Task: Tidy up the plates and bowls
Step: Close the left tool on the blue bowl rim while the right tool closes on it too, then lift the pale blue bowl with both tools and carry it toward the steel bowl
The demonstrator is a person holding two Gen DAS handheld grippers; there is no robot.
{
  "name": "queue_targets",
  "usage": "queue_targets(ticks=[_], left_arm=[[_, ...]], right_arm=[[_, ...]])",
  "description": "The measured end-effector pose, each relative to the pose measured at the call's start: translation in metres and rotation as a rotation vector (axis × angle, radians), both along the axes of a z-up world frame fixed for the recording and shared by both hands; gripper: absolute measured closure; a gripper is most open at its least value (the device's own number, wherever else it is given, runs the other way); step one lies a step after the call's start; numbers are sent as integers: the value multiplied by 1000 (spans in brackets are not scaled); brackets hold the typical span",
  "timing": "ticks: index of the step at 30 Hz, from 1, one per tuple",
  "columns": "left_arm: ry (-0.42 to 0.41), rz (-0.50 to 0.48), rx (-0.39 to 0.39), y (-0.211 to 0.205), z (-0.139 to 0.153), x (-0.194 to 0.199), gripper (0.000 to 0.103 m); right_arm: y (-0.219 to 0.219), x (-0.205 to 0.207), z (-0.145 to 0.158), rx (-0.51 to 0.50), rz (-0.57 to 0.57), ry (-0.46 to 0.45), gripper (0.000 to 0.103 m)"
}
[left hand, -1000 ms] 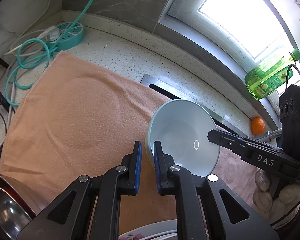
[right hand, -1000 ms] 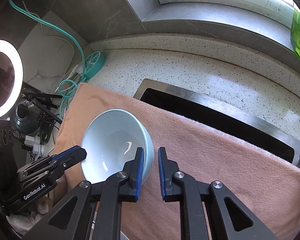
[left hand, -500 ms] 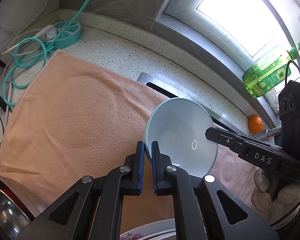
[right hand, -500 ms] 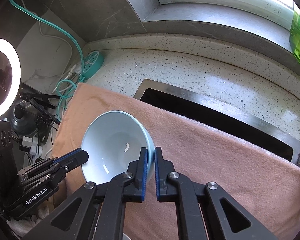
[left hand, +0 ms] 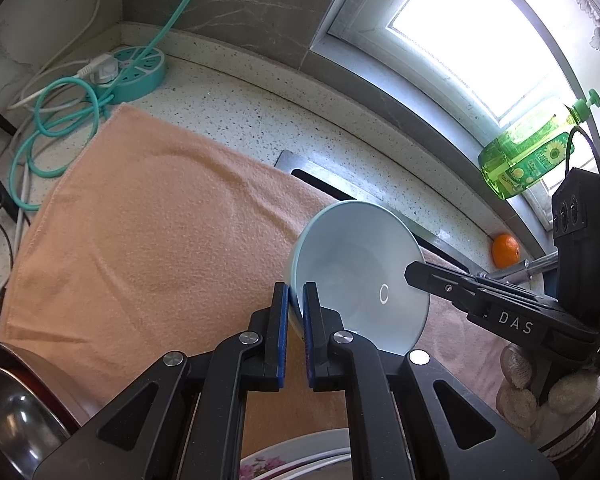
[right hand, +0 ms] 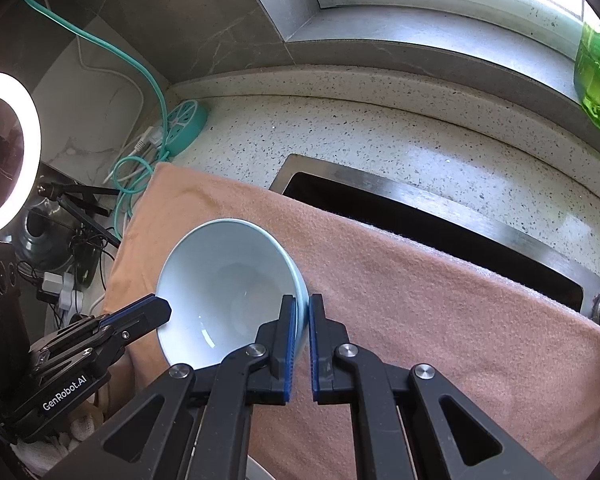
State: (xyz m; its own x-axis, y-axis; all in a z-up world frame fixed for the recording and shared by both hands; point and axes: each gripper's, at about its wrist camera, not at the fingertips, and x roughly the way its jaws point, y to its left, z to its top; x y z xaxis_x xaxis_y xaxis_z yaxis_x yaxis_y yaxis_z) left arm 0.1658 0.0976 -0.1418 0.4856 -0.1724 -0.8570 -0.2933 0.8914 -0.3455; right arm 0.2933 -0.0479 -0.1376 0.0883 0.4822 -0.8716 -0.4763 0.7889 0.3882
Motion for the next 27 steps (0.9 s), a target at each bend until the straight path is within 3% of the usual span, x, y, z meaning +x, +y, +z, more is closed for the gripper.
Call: queue_targets(ticks=[27], left_arm=[[-78,-41,-9,-5,35,-30,97]], right_arm=[[-15,-30,41,10,-38,-47,97]])
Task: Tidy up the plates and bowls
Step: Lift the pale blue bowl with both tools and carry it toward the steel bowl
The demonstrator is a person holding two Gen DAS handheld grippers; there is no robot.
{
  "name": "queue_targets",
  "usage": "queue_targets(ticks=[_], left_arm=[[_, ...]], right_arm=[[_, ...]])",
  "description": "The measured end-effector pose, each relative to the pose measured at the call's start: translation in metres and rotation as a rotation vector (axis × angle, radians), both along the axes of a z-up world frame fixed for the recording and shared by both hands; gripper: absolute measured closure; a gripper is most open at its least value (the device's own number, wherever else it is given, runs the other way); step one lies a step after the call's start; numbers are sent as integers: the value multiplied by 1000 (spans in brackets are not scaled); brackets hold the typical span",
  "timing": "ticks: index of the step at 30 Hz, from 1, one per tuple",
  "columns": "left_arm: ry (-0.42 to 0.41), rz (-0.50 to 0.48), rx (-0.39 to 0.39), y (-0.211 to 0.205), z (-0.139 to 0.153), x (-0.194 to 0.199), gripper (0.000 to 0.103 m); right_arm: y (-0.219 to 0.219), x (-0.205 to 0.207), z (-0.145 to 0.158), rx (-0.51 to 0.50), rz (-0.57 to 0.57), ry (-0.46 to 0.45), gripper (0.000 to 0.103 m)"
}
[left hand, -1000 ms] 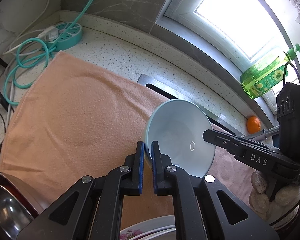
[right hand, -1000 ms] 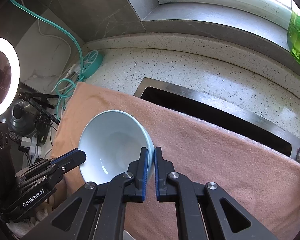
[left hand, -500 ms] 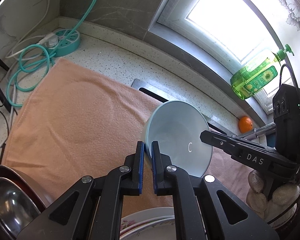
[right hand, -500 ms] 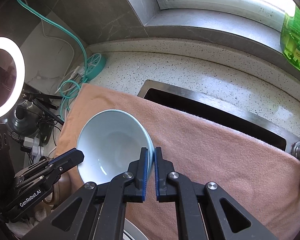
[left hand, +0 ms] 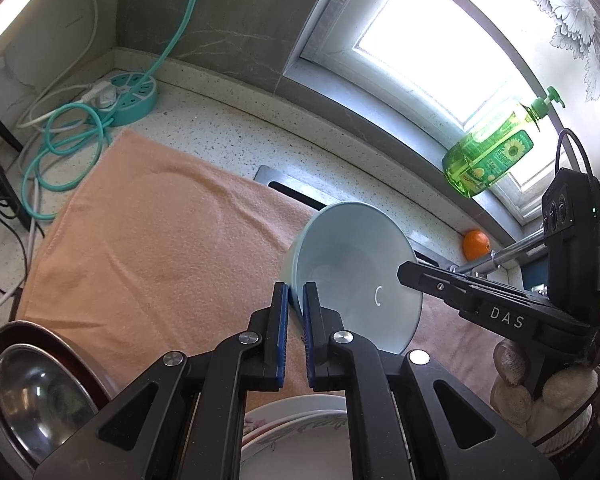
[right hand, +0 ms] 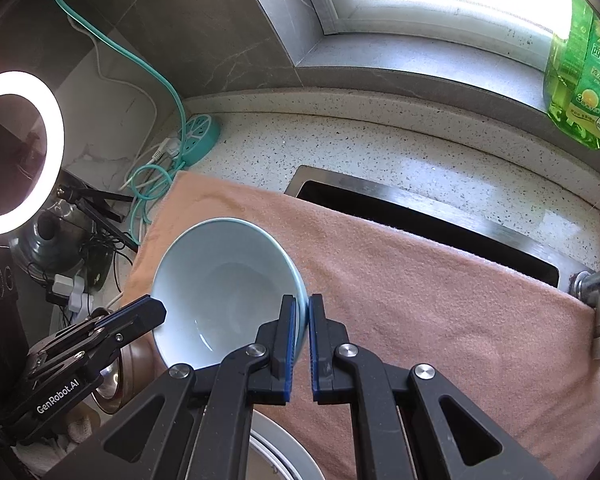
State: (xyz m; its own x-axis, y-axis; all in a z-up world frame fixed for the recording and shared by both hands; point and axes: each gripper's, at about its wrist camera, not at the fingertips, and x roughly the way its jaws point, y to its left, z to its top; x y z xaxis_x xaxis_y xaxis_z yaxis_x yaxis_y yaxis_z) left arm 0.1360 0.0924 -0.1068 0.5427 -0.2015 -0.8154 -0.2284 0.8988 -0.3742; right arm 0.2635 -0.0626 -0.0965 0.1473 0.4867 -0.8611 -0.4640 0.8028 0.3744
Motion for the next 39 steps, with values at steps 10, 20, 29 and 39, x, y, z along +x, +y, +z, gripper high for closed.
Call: queue_targets(ticks=[10,20,29,39], left_arm=[[-15,-2,-7,9,8,-15,97],[-35,7,-8,24,18,-35,97],[-40,21,-14,39,23,-54,97],[-49,53,-12,63,28,-82,97]], right_arm=[[8,-17,13,4,-4,-17,97],[23,-34,22,6,4,-27,97],[41,-52,28,11,19,-34,97],[63,-75,36,22,53,-42,97]])
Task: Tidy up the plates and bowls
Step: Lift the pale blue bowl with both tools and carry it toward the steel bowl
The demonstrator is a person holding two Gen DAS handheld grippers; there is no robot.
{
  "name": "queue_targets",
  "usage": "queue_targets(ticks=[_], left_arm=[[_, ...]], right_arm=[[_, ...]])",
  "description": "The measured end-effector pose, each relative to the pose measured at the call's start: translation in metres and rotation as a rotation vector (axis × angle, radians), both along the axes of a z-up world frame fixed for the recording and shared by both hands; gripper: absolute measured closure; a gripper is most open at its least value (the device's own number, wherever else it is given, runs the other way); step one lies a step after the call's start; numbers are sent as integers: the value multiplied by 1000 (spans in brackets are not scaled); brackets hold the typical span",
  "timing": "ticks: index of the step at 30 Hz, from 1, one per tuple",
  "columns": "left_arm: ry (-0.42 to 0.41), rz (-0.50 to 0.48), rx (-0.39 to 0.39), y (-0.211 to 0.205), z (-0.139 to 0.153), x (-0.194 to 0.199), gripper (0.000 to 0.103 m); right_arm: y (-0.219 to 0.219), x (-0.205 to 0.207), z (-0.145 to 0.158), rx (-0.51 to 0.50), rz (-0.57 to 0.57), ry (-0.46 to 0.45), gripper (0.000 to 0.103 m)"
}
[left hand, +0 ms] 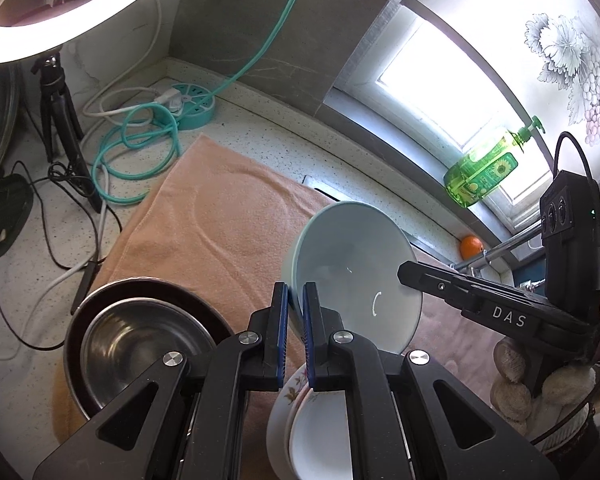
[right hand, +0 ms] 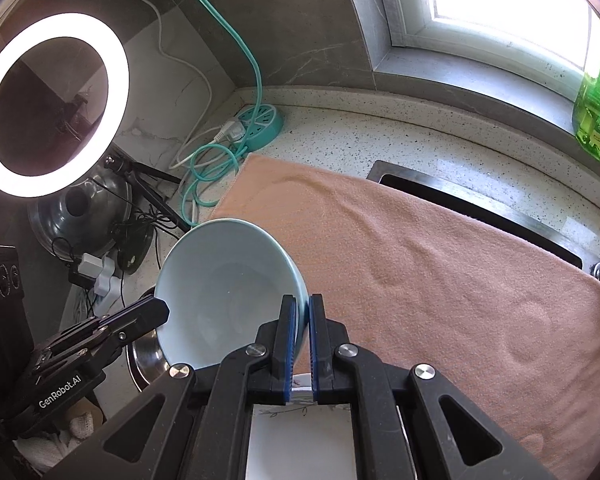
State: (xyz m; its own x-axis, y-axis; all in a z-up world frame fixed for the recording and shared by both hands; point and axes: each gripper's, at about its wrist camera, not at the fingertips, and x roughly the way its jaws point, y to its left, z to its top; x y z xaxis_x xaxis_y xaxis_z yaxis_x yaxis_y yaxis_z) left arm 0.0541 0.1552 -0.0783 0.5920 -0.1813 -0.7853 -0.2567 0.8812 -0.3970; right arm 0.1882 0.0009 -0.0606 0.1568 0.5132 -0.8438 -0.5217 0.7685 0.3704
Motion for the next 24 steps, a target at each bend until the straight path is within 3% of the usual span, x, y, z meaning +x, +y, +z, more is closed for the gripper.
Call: queue_targets(ticks=[24], left_arm=[[1,114,-9,55,0,-58,97]], right_arm=[[69,-48,1,-8,123,7,97]])
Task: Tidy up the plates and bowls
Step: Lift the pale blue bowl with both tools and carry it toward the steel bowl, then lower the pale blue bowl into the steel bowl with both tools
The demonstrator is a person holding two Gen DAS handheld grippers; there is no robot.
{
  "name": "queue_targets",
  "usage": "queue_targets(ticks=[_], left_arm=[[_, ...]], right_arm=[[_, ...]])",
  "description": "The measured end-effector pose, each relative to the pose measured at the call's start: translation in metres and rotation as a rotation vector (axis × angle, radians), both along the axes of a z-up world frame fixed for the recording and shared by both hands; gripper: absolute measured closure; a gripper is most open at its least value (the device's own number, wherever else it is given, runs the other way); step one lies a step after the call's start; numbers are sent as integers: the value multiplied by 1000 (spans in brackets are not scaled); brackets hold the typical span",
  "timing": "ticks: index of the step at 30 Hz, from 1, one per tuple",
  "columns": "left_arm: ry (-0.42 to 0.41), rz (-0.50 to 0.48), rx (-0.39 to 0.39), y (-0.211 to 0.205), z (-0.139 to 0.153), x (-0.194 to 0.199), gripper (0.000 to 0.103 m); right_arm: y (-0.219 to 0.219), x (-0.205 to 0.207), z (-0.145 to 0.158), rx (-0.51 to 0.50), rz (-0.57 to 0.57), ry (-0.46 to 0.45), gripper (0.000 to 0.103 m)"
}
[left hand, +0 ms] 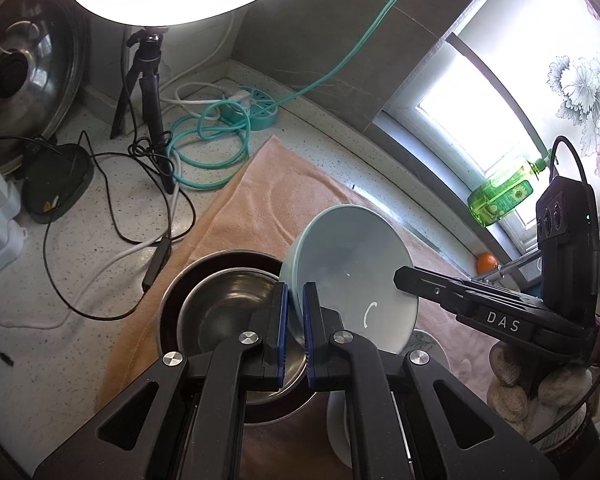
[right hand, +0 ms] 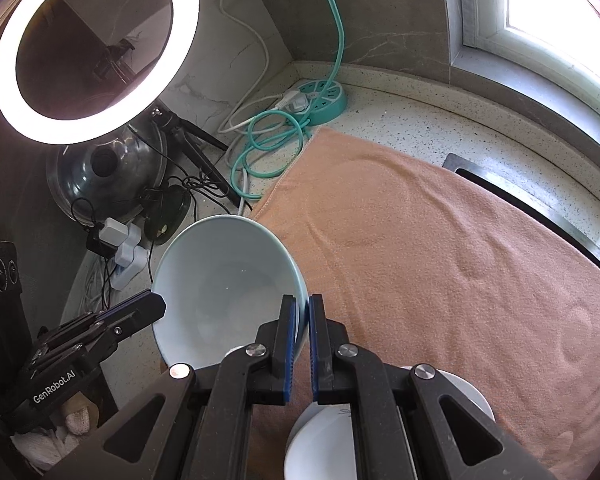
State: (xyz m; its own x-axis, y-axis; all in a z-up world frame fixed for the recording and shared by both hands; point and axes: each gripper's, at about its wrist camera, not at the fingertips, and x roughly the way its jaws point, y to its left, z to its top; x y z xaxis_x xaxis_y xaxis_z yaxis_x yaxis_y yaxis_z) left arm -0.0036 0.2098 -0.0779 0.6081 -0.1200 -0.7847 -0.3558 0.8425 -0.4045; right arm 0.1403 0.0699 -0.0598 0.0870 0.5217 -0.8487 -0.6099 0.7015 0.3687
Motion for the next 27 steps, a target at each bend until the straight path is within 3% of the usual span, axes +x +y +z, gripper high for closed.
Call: queue_targets(ticks=[27], left_arm=[[66,74,-39,34,-24,-36,97]], right_arm=[[48,-34,-30,-52,91,55,97]])
